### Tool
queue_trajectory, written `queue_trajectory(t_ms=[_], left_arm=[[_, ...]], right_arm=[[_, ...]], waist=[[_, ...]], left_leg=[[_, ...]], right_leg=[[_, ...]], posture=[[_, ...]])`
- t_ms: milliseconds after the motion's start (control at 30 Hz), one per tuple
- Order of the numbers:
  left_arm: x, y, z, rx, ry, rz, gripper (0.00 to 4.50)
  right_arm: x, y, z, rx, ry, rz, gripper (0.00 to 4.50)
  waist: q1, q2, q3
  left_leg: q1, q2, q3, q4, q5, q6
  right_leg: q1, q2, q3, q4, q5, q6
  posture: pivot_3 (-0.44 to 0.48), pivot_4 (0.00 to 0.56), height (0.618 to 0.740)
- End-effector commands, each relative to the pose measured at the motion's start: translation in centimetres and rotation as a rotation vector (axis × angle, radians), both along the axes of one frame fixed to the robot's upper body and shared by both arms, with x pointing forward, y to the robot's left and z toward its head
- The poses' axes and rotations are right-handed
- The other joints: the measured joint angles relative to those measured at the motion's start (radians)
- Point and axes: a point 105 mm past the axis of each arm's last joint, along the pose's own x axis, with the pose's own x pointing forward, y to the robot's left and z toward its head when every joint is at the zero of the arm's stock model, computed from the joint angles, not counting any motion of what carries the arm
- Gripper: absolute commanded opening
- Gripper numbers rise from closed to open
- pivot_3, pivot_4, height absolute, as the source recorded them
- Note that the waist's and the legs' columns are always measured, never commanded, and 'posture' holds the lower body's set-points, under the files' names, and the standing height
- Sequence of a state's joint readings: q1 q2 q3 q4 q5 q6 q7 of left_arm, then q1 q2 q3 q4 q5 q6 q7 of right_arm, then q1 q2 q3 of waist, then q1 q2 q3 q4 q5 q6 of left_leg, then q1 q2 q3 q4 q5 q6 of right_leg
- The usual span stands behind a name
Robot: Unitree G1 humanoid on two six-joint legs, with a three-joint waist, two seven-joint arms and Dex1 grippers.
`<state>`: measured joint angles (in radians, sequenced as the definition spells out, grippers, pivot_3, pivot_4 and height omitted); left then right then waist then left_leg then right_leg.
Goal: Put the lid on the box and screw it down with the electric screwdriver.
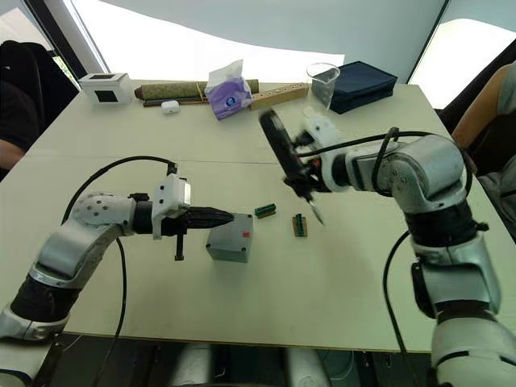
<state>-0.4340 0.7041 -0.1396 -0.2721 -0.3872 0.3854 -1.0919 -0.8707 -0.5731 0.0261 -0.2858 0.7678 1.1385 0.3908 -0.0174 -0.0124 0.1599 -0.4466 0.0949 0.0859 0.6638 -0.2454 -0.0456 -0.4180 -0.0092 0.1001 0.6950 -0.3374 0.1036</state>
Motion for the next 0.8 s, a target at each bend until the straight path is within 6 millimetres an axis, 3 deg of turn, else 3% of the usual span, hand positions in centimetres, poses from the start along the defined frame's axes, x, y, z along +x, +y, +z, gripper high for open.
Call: queue_trajectory(t_ms=[33,200,367,600,800], left_arm=[[-0.1,0.7,0.6,0.012,-0.014,-0.006,0.0],[0.0,0.5,-0.1,0.057,-0.002,-0.029,0.0],[0.5,0.2,-2.2,0.137,-0.002,-0.027,0.0],[1.2,0.2,-4.0,0.144,0.028,0.001,0.0],[1.2,0.0,-4.2,0.135,0.038,-0.001,0.0]], right_arm=[[-1.0,0.1,3.6,0.159,-0.242,-0.013,1.8],[-2.7,1.7,3.2,0.303,-0.378,0.055,1.8],[-3.7,2.0,0.5,0.431,-0.353,0.046,1.8],[-4.5,2.6,-0.8,0.474,-0.347,0.04,1.8],[-4.6,2.6,-1.6,0.49,-0.326,0.01,1.8]], waist=[[0.007,-0.001,0.0],[0.005,-0.002,-0.001],[0.0,-0.001,0.0],[-0.001,-0.001,0.0],[0.0,-0.001,-0.001]], left_leg=[[0.0,-0.001,0.0,0.0,0.0,0.0],[0.002,-0.002,0.0,0.003,0.0,-0.001],[0.004,-0.001,-0.002,0.001,0.001,-0.001],[0.004,-0.001,-0.001,0.002,0.002,-0.004],[0.005,-0.001,-0.001,0.002,0.002,-0.004]], right_leg=[[0.001,-0.001,0.0,0.0,0.0,0.0],[0.006,-0.002,-0.001,-0.003,0.0,0.0],[0.006,0.0,-0.001,-0.002,0.0,0.0],[0.006,-0.001,-0.001,0.001,0.0,0.0],[0.007,0.0,-0.001,0.002,0.0,0.0]], posture=[[0.0,0.15,0.721],[0.0,0.15,0.721],[0.0,0.15,0.721],[0.0,0.15,0.721],[0.0,0.15,0.721]])
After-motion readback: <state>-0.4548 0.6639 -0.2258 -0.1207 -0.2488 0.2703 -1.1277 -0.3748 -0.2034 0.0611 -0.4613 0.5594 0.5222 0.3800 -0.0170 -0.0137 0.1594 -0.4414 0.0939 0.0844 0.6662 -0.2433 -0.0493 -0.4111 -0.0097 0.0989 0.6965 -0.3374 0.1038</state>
